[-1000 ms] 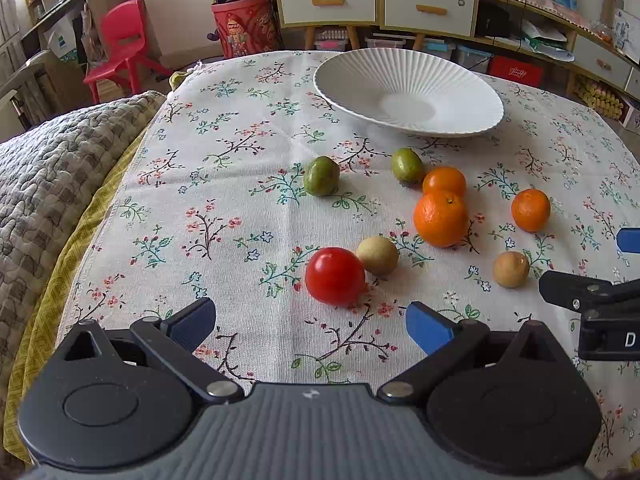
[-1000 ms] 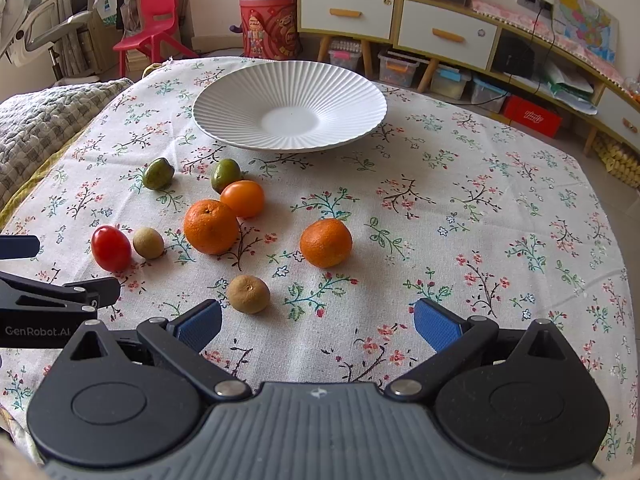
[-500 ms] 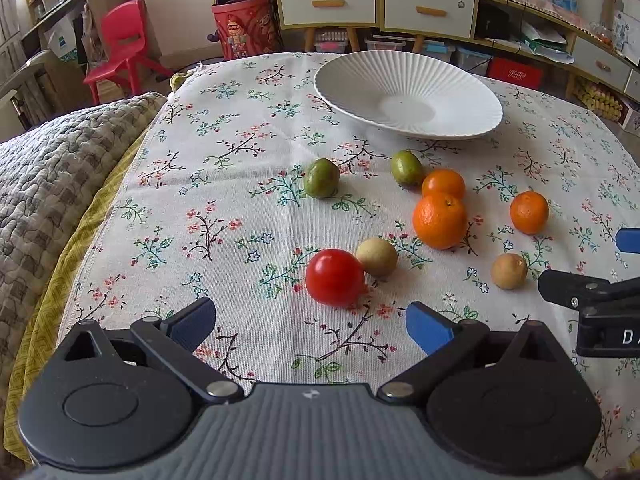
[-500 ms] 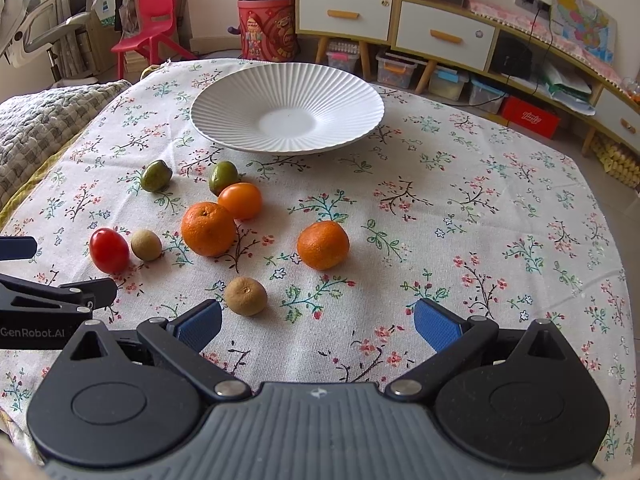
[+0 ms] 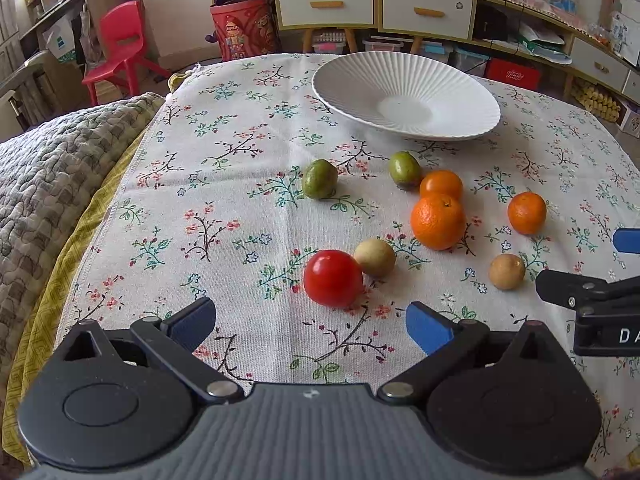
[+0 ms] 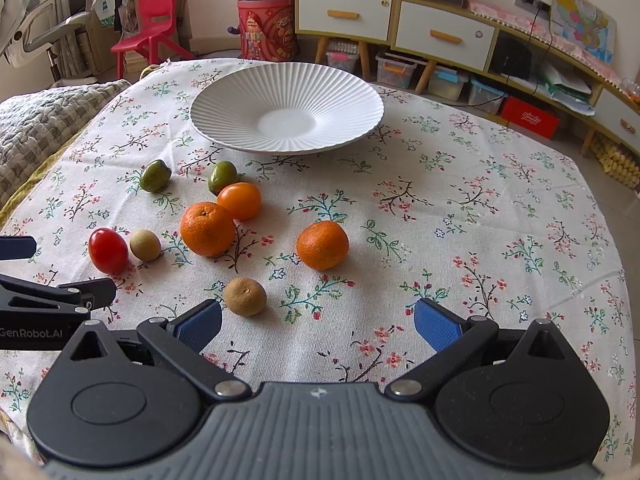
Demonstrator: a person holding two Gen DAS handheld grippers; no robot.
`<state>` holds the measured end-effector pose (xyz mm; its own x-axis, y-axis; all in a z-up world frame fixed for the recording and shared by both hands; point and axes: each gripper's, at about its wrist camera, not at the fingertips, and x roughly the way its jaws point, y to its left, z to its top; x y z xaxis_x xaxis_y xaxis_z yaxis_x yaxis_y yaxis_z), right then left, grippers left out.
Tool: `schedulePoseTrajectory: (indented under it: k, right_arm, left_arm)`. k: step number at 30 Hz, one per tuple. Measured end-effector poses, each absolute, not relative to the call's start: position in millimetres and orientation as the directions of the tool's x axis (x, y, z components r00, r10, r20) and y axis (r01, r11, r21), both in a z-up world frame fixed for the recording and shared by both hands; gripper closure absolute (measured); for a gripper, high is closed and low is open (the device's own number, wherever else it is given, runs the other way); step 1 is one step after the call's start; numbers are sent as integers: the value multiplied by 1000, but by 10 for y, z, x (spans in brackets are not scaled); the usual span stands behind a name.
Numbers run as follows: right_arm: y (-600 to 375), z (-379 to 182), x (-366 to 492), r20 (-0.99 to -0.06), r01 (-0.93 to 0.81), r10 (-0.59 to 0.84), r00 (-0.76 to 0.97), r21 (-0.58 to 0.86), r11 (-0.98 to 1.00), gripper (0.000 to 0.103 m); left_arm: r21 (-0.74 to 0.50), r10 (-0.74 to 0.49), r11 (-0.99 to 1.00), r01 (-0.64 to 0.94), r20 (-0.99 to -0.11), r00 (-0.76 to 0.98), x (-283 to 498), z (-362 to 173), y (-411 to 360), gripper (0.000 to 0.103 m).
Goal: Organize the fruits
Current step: 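Close the left tool on the red tomato while the right tool grasps the brown kiwi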
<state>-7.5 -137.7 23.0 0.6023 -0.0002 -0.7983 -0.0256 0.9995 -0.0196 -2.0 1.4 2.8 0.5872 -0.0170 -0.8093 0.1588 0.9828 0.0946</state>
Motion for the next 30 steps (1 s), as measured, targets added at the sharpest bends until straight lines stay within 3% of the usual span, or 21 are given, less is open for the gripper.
schedulePoseTrajectory:
  k: [10,18,23,30]
  right_arm:
    - [-1362,198,-84,-782,-54,14,624,-25,998,0]
    - [-1310,71,-93,-784,-126,104,612,33,991,4]
    - [-1280,27,-78,-795,-169,175,581,93,981,18]
    - [-1222,22,-102,-777,-215,222,589,113,970,33]
  left_arm:
    - [38,-89,979,199,-803,589,15,-34,81,11]
    - [15,-135,971,239,-791,597,75,-141,173,13]
    - [-34,-191,963,269,-788,585,88,-208,243,37]
    - [-91,-252,954,286,-762,597,105,-230,301,55]
